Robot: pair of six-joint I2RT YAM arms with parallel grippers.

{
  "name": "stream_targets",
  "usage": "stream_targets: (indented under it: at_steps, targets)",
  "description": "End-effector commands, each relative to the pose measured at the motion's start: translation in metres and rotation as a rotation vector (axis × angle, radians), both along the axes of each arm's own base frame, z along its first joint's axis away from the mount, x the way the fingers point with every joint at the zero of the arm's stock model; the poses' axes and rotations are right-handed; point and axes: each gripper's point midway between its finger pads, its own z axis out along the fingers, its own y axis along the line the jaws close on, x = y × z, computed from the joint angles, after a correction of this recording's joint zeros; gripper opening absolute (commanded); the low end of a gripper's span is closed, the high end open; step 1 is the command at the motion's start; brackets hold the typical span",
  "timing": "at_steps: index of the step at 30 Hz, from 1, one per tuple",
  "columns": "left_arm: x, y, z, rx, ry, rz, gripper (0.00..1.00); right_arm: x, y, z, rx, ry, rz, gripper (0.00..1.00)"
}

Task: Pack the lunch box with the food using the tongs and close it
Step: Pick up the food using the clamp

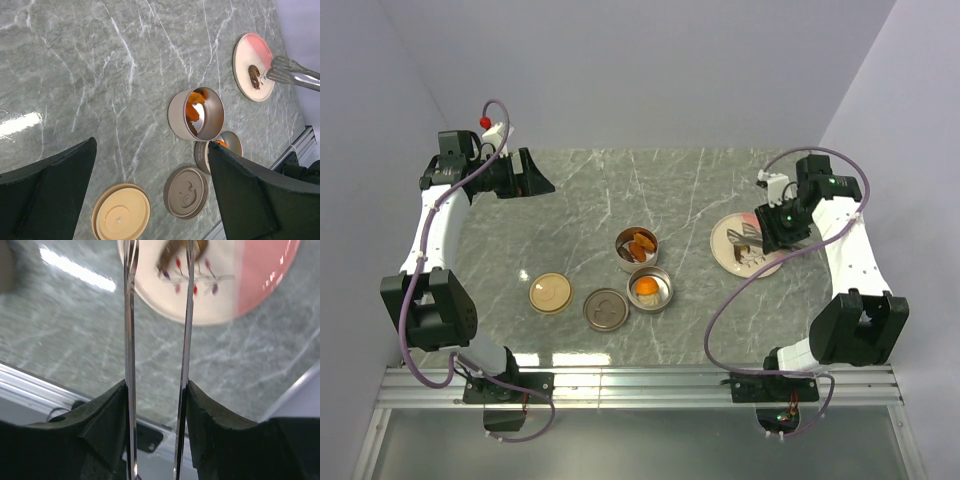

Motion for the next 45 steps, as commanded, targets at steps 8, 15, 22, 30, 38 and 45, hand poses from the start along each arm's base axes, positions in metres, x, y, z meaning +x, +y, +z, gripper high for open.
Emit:
stream_targets:
  at_steps: [8, 15, 22, 30, 38, 45]
  targets:
    - [0.0, -0.004, 0.03, 0.001, -0.085, -0.016, 0.99, -0.022, -0.024, -0.005, -0.021, 0.05, -0.084, 0.52]
    - [0.001, -0.003, 0.029, 0.002, -0.078, -0.012, 0.99, -0.023, -0.015, -0.02, 0.03, 0.087, -0.102, 0.51]
    - [-0.001, -0.003, 0.028, 0.005, -0.076, -0.009, 0.99, -0.022, -0.018, -0.034, 0.016, 0.101, -0.127, 0.5]
    - [0.001, -0.003, 0.028, 0.001, -0.072, -0.006, 0.99, -0.011, -0.018, -0.042, 0.026, 0.106, -0.138, 0.48]
    - [0.002, -0.001, 0.029, 0.008, -0.075, -0.004, 0.99, -0.01, -0.015, -0.051, 0.042, 0.139, -0.13, 0.46]
    - [0.002, -0.002, 0.025, 0.005, -0.064, -0.004, 0.99, -0.01, -0.016, -0.046, 0.039, 0.122, -0.122, 0.37]
